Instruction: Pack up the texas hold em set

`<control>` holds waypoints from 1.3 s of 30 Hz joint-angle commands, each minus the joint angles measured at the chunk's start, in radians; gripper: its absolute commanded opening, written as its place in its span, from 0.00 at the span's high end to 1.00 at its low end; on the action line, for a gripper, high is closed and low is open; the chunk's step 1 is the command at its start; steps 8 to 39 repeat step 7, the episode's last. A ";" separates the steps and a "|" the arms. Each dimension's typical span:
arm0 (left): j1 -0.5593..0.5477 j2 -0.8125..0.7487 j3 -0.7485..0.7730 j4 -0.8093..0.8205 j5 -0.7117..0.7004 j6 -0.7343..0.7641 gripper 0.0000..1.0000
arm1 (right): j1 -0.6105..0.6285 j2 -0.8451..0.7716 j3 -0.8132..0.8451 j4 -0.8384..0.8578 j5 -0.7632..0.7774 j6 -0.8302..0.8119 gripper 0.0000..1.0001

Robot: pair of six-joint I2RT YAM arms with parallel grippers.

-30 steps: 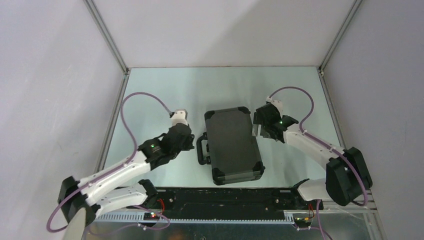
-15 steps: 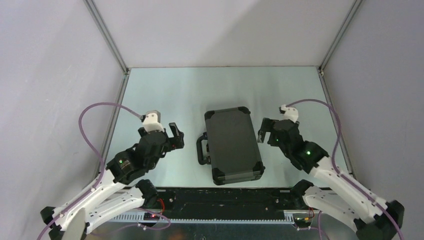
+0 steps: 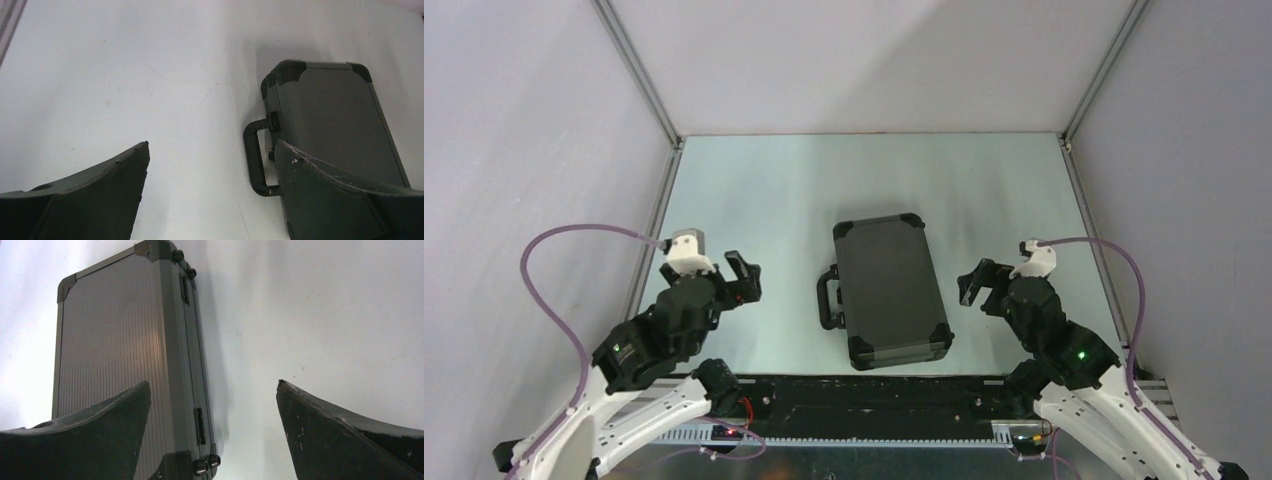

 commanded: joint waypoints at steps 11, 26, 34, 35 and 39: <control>0.005 -0.051 0.002 -0.019 -0.104 0.036 0.00 | 0.088 -0.068 -0.005 -0.017 0.101 0.036 0.01; 0.005 -0.051 0.002 -0.019 -0.104 0.036 0.00 | 0.088 -0.068 -0.005 -0.017 0.101 0.036 0.01; 0.005 -0.051 0.002 -0.019 -0.104 0.036 0.00 | 0.088 -0.068 -0.005 -0.017 0.101 0.036 0.01; 0.005 -0.051 0.002 -0.019 -0.104 0.036 0.00 | 0.088 -0.068 -0.005 -0.017 0.101 0.036 0.01; 0.005 -0.051 0.002 -0.019 -0.104 0.036 0.00 | 0.088 -0.068 -0.005 -0.017 0.101 0.036 0.01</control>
